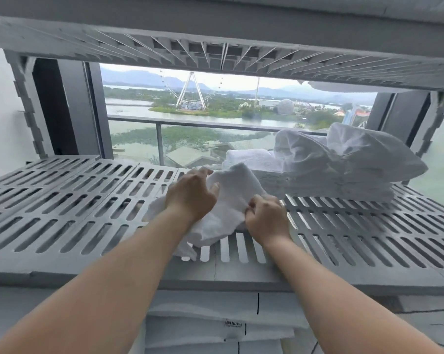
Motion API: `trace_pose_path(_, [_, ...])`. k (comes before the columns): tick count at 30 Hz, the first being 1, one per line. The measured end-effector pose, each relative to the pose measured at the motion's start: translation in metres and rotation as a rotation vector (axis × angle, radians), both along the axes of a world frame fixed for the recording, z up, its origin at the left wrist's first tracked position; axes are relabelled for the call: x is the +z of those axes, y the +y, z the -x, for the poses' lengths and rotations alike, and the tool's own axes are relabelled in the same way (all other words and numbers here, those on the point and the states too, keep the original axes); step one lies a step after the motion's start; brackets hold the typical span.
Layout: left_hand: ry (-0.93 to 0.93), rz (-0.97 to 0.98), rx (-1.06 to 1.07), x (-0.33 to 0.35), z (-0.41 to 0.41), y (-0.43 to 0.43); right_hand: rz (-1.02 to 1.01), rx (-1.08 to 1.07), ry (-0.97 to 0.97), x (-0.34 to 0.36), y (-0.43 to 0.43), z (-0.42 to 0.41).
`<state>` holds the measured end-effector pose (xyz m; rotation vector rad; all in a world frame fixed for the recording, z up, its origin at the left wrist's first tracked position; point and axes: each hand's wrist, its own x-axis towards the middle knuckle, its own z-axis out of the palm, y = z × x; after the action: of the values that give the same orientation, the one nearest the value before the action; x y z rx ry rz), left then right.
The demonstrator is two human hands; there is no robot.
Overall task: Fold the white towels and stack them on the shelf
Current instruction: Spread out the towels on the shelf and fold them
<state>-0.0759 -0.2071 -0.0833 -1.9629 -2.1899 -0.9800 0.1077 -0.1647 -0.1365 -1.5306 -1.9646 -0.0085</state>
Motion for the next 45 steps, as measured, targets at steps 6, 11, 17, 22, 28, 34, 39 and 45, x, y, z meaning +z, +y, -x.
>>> trace_pose_path(6, [-0.076,-0.036,-0.109,0.004,-0.001,0.024,0.124,0.304,0.317,0.022,-0.018,0.019])
trace_pose_path(11, [-0.011,0.142,-0.163,0.002,0.002,0.039,0.174,0.269,0.303,0.014,-0.014,0.004])
trace_pose_path(17, [-0.016,0.093,-0.196,0.002,-0.039,0.051,-0.013,0.099,0.222,0.018,0.013,-0.037])
trace_pose_path(22, [0.067,0.067,-0.25,0.003,-0.097,0.071,-0.09,0.087,0.118,0.03,0.043,-0.08])
trace_pose_path(28, [0.1,0.082,-0.213,0.01,-0.152,0.116,-0.28,0.015,0.053,0.056,0.096,-0.147])
trace_pose_path(34, [-0.003,0.092,-0.118,0.012,-0.21,0.164,-0.5,0.013,-0.079,0.08,0.158,-0.198])
trace_pose_path(39, [-0.1,0.045,-0.028,0.022,-0.238,0.19,-0.442,0.148,-0.076,0.089,0.188,-0.206])
trace_pose_path(45, [-0.061,0.072,0.045,0.031,-0.241,0.2,-0.199,0.055,-0.145,0.098,0.204,-0.196])
